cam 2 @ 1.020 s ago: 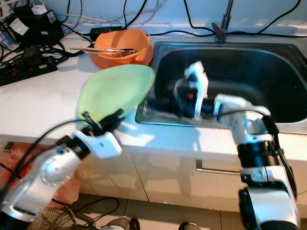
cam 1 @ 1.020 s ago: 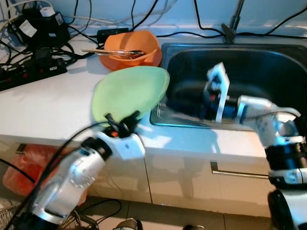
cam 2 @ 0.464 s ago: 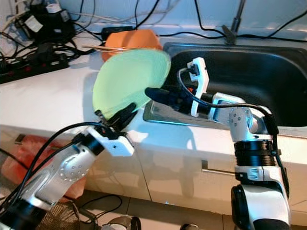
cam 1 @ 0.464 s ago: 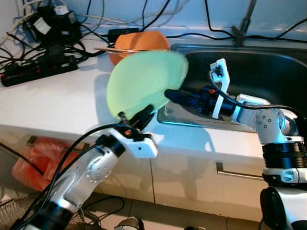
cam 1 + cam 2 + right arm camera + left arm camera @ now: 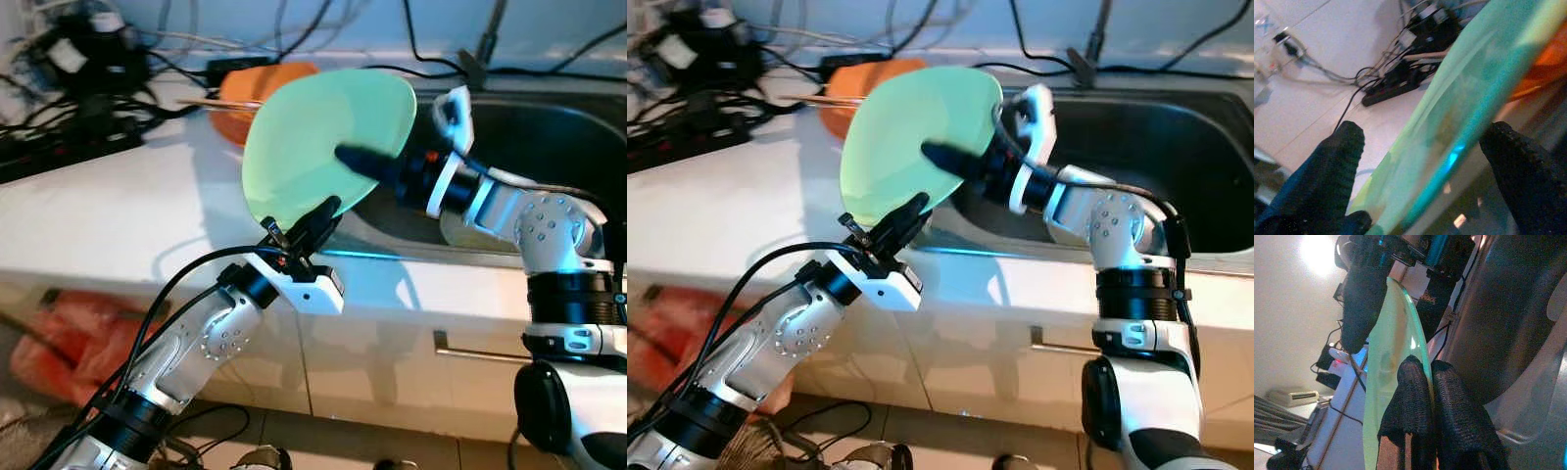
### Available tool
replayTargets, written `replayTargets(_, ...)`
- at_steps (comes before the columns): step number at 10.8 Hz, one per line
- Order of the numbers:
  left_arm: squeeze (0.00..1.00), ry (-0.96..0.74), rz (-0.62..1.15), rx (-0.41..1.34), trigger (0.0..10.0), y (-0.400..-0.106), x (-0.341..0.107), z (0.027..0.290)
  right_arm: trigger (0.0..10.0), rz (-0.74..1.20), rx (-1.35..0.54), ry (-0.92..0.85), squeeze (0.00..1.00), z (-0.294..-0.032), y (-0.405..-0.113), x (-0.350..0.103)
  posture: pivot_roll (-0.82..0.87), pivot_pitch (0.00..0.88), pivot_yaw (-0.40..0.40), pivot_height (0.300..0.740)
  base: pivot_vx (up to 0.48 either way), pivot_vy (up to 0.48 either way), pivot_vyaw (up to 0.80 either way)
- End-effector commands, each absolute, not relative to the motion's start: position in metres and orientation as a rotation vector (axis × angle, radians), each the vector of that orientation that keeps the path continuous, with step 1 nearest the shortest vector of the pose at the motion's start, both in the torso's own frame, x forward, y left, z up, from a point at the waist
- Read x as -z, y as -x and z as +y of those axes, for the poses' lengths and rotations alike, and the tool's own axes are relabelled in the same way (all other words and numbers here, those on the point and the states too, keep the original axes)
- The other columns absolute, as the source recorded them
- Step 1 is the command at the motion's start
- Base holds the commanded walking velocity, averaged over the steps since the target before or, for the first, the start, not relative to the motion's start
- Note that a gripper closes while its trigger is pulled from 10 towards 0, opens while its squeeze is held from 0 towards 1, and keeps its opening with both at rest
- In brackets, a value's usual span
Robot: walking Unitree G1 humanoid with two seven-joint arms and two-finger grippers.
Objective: Kitchen organization
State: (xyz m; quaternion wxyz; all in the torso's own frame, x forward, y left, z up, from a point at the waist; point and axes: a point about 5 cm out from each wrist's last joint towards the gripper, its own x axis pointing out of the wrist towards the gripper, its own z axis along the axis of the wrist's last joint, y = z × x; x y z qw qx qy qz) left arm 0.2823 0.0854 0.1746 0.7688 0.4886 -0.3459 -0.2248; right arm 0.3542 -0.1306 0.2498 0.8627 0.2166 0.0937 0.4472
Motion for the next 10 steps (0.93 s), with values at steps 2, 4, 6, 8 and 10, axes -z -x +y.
replayTargets(2, 0.00, -1.054, -0.800, 0.460, 0.0, -0.284, -0.180, 0.086, 0.0, 0.167, -0.887, -0.492, 0.00, -0.131, -0.360, -0.257, 0.03, 0.126, 0.073, 0.740, 0.000, 0.000, 0.00)
replayTargets(4, 0.00, -1.061, -0.803, 0.464, 0.0, -0.282, -0.177, 0.087, 0.0, 0.180, -0.814, -0.536, 0.00, -0.134, -0.367, -0.258, 0.03, 0.130, 0.070, 0.740, 0.000, 0.000, 0.00)
replayTargets(6, 0.00, -1.063, -0.805, 0.467, 0.0, -0.283, -0.176, 0.086, 0.0, 0.223, -0.687, -0.612, 0.00, -0.139, -0.377, -0.255, 0.03, 0.131, 0.068, 0.740, 0.000, 0.000, 0.00)
replayTargets(8, 0.00, -1.061, -0.805, 0.472, 0.0, -0.284, -0.175, 0.084, 0.0, 0.240, -0.666, -0.621, 0.00, -0.135, -0.379, -0.258, 0.03, 0.129, 0.068, 0.740, 0.000, 0.000, 0.00)
replayTargets(10, 0.00, -1.061, -0.804, 0.471, 0.0, -0.285, -0.175, 0.084, 0.0, 0.279, -0.611, -0.624, 0.00, -0.137, -0.382, -0.254, 0.03, 0.128, 0.067, 0.740, 0.000, 0.000, 0.00)
